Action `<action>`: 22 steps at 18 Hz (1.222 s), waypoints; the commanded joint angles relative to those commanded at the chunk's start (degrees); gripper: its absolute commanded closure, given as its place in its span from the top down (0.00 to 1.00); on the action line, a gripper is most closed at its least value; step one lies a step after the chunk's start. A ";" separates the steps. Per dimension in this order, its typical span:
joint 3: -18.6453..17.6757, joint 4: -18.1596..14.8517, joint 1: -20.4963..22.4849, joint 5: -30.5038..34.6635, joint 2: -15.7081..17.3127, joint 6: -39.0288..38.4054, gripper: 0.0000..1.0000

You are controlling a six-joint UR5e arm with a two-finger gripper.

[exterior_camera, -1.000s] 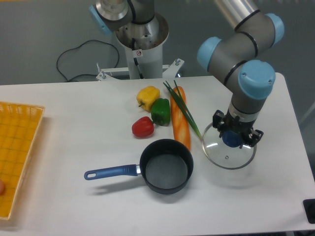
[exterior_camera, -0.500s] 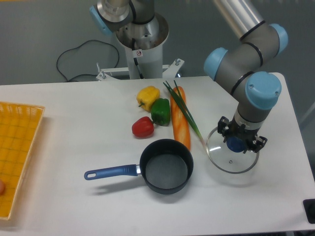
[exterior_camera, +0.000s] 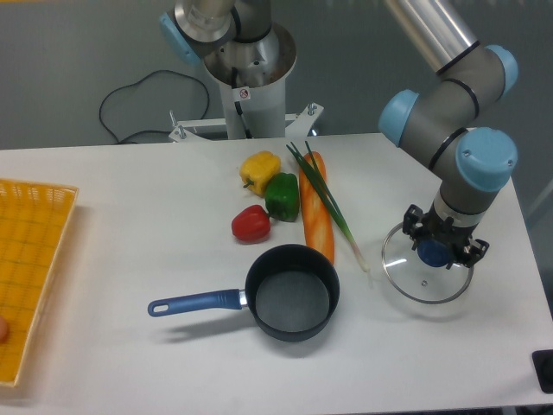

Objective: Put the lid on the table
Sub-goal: 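Lower the held glass lid onto the table beside the baguette, then hold the lid flat on the table with the gripper closed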

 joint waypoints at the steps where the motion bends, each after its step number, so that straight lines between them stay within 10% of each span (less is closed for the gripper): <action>1: 0.00 0.35 0.09 0.00 -0.26 0.00 0.48; 22: -0.44 4.22 0.18 -0.09 -2.81 0.00 0.48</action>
